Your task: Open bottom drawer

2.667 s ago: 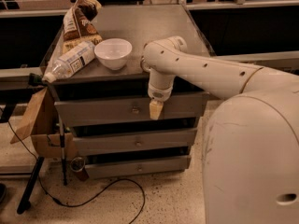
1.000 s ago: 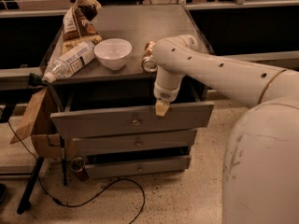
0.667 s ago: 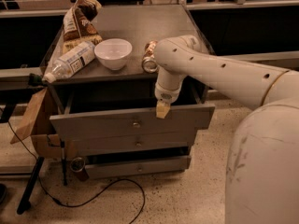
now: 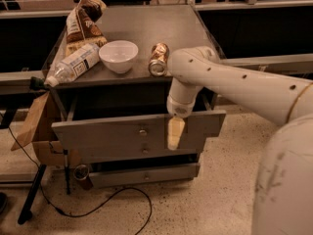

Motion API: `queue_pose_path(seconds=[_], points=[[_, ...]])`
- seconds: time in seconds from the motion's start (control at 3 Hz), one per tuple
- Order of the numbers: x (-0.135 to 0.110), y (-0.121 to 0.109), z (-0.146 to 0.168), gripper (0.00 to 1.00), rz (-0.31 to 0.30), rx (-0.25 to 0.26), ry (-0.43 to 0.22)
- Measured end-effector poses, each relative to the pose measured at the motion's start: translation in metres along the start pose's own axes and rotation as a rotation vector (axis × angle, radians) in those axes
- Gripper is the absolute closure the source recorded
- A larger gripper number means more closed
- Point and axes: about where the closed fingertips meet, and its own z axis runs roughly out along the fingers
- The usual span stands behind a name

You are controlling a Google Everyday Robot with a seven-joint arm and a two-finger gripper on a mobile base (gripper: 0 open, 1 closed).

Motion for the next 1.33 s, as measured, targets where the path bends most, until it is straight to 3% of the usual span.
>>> queue_pose_path(seconds=[0.33, 1.33], points=[[0.021, 0.039, 0.017, 0.03, -0.133, -0.079, -0.019], [0.02, 0.038, 0.006, 0.72, -0.138, -0.084, -0.019]])
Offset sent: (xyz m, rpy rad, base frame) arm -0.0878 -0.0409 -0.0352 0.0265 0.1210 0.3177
